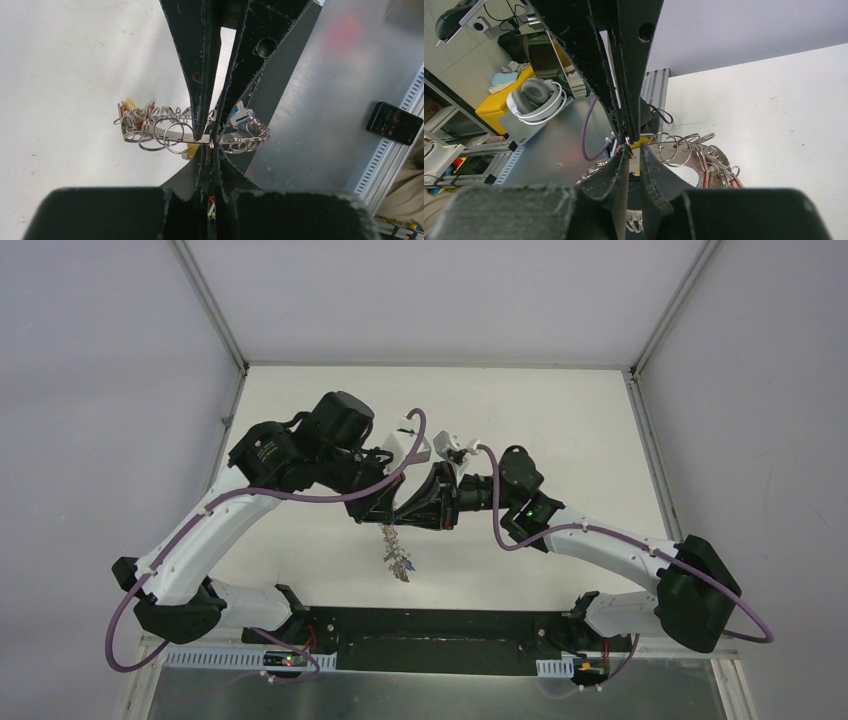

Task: Put the keys on the keyring
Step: Adjust the key on the keyring.

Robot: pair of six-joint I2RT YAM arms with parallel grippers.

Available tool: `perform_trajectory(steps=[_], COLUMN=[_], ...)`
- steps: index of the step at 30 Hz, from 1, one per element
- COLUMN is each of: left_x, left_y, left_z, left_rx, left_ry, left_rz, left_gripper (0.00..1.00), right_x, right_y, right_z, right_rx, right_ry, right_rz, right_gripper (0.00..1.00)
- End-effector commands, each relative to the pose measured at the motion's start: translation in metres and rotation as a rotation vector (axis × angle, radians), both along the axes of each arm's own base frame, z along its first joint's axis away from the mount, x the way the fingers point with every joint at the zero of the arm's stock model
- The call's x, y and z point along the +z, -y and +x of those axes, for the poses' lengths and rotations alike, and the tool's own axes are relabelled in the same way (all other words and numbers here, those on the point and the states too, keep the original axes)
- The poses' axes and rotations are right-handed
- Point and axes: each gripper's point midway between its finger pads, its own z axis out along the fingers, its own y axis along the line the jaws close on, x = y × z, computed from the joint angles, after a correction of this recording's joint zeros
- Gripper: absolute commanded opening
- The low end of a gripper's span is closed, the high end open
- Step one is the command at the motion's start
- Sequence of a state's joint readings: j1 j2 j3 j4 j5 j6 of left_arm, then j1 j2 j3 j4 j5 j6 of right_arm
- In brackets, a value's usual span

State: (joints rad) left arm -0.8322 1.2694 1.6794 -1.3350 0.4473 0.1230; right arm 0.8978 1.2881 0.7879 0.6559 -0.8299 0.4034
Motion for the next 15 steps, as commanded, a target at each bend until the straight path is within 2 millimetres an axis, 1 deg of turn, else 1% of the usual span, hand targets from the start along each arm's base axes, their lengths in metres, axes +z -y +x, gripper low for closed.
perform_trajectory(steps=[1, 3, 5, 6, 15], left_x=[0.0179, 0.0176, 0.0177, 0.018, 0.0188], left_y=[0.0079, 0.0084, 0.0085, 0.0081, 0.008], left_z=[-0.0023, -0.0021, -0.0026, -0.0024, -0.0009], left_rx=[-0.027, -0.026, -0.027, -0.025, -0.01], left_ry=[0.053, 0.054, 0.054, 0.057, 0.082], left_rz=[-0.085, -0.087, -0.09, -0.092, -0.12], left_gripper=[0.0, 0.0, 0.0, 0.0, 0.01], right_x=[0.0314, 0.0303, 0.0287, 0.0286, 0.0339], right_y=[-0.0046, -0.0056, -0.0063, -0.0062, -0.0003], right_z=[-0.0022, -0.0029, -0.0038, -0.0043, -0.0071], right_rx=[0.024, 0.031, 0.04, 0.045, 0.033], right_ry=[0.061, 0.06, 0.056, 0.057, 0.096], right_rz=[0.085, 0.085, 0.082, 0.081, 0.105], right_gripper=[0.15, 0.13, 0.06, 0.01, 0.0])
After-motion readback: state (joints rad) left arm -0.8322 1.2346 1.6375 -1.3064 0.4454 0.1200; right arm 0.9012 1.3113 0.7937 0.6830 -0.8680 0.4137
